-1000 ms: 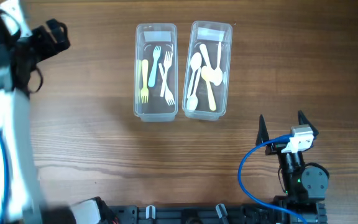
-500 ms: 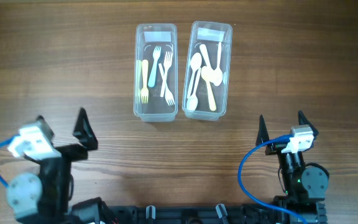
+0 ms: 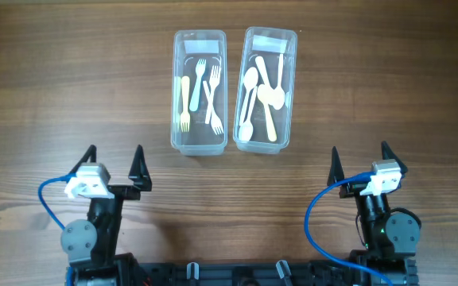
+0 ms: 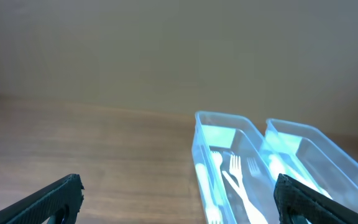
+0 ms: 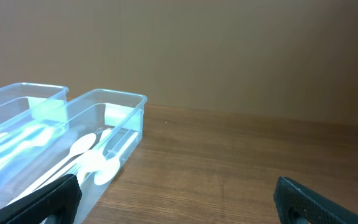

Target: Pack container

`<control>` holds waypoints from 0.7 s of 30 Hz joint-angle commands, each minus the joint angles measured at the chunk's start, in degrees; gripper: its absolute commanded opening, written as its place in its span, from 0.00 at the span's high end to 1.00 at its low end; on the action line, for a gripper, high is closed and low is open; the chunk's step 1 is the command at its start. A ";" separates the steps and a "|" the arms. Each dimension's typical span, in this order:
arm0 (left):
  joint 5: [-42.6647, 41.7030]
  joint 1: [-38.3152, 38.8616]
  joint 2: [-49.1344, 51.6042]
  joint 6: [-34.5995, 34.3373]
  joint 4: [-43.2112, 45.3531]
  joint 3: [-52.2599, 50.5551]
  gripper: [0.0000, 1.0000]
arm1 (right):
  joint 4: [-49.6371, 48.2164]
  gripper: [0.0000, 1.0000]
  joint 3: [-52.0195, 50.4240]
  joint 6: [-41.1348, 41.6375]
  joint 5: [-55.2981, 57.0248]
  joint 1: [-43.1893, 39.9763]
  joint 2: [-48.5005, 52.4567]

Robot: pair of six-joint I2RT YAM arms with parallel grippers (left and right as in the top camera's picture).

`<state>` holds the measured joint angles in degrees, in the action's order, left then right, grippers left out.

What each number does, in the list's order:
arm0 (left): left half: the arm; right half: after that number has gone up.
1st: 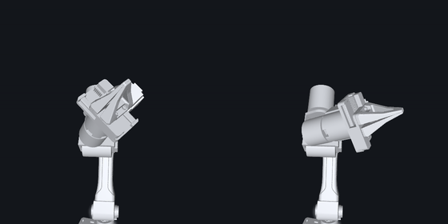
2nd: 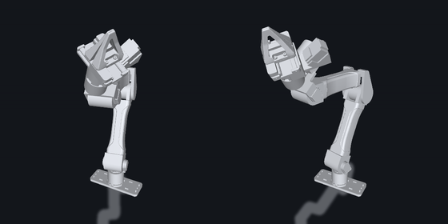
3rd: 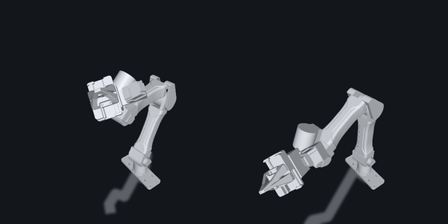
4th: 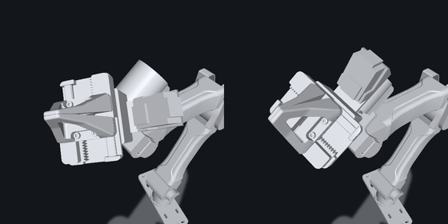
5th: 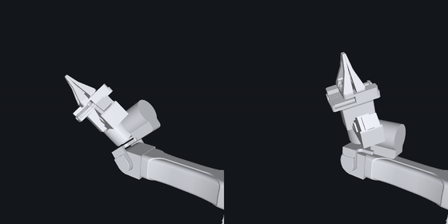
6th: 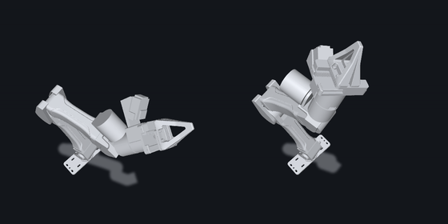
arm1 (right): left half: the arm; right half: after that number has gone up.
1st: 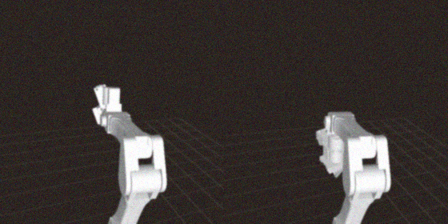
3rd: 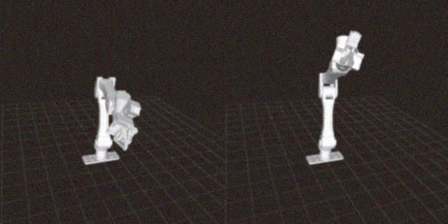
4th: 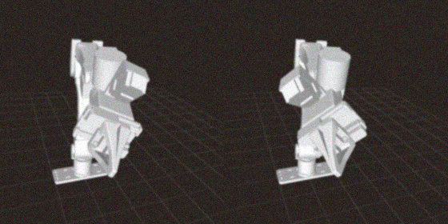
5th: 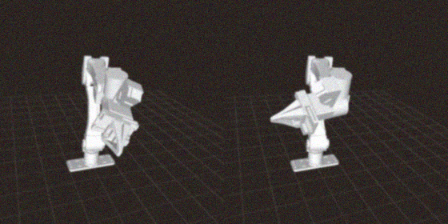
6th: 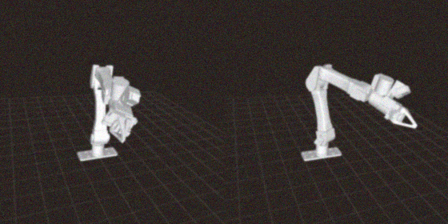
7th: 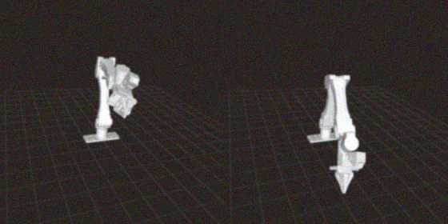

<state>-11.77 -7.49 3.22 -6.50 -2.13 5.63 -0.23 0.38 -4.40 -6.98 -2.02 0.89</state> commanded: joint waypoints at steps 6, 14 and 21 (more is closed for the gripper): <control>0.33 2.21 -3.06 0.04 1.14 -4.70 0.00 | -0.17 0.00 -0.07 -0.09 1.20 0.24 -0.46; 1.70 2.89 -3.06 0.09 -1.25 -5.29 0.00 | -0.17 0.00 -0.07 -0.11 1.20 0.24 -0.26; 1.84 2.89 -3.06 0.07 -1.25 -5.29 0.00 | -0.17 0.00 -0.07 -0.11 1.20 0.24 -0.24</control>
<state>-10.46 -4.97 0.84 -6.50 -3.42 0.91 -0.23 0.38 -4.40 -6.98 -2.02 0.89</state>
